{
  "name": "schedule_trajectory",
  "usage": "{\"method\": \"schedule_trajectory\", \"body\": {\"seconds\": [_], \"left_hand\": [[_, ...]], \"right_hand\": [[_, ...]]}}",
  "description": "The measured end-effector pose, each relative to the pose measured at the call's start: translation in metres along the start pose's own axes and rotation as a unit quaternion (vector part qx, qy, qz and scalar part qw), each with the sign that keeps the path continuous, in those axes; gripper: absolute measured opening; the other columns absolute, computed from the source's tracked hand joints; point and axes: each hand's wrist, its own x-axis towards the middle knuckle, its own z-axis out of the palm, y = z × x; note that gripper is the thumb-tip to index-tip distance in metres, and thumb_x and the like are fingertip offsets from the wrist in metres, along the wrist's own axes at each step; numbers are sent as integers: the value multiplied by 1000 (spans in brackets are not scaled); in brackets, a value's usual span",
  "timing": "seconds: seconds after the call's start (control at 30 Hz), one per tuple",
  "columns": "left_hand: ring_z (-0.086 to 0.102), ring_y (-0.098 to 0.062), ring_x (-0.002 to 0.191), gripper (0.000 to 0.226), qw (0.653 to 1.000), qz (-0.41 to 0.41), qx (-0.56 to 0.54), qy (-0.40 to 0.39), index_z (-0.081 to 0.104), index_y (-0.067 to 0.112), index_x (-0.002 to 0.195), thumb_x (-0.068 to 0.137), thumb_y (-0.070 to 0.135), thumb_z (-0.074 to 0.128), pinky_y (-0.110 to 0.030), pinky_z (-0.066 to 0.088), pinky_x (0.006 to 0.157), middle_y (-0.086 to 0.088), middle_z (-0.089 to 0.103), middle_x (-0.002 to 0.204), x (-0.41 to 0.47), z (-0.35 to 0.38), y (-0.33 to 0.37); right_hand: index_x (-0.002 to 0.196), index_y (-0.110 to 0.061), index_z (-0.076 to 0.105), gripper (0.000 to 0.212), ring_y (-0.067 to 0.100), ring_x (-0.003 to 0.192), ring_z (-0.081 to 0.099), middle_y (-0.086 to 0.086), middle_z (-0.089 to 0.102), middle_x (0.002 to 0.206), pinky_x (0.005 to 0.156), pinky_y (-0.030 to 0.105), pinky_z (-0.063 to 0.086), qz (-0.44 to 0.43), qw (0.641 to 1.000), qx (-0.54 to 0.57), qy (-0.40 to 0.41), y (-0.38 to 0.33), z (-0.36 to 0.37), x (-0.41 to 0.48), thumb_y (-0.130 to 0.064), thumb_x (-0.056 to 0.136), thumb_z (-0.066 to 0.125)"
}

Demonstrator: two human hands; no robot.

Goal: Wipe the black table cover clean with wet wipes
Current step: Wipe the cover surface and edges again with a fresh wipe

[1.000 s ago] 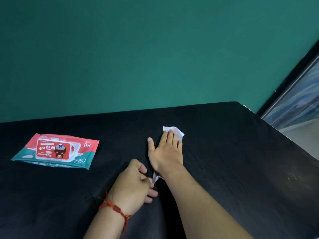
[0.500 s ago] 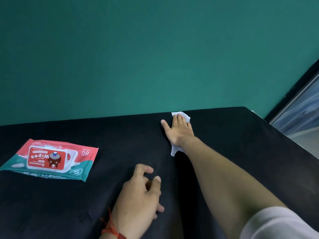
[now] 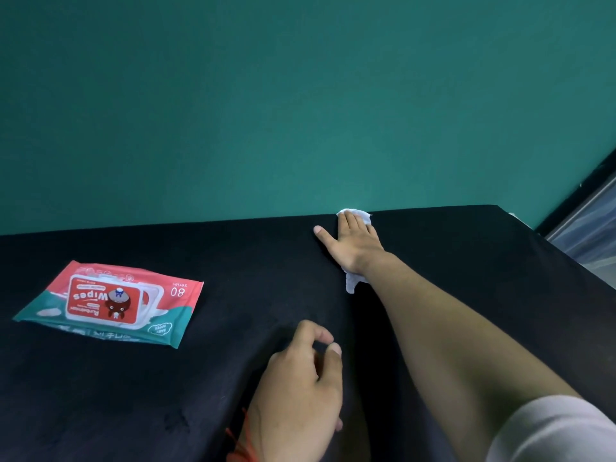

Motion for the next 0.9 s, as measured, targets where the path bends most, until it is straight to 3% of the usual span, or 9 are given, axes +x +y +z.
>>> {"method": "schedule_trajectory", "body": {"seconds": [0.2,0.43,0.7,0.9], "left_hand": [[68,-16,54,11,996,10,1,92,55,39,101,103,30,51,-41,59,65,3,72,75,11,-11,-11],[63,-17,44,21,983,7,-69,172,59,35,106,106,17,49,-25,50,47,3,72,72,17,-25,-11],[56,-16,43,26,965,50,-134,220,61,38,102,107,16,49,-30,48,47,-3,69,68,18,-28,-12],[54,-18,43,26,955,60,-159,244,61,40,104,108,18,47,-36,47,49,-6,67,66,21,-29,-15]], "right_hand": [[170,-14,2,105,16,163,-9,2,-3,178,132,45,-3,-63,998,2,-6,-32,4,-13,-86,94,11],[170,-13,2,103,15,163,-10,3,-2,178,132,47,-2,-158,987,8,-3,-90,18,-32,-84,96,10],[169,-8,7,100,20,163,-7,8,5,178,132,50,-3,-255,967,23,-5,-163,32,-49,-80,99,14],[170,-12,5,94,14,163,-12,3,-1,178,132,46,-5,-287,957,39,-22,-189,42,-59,-77,102,16]]}}
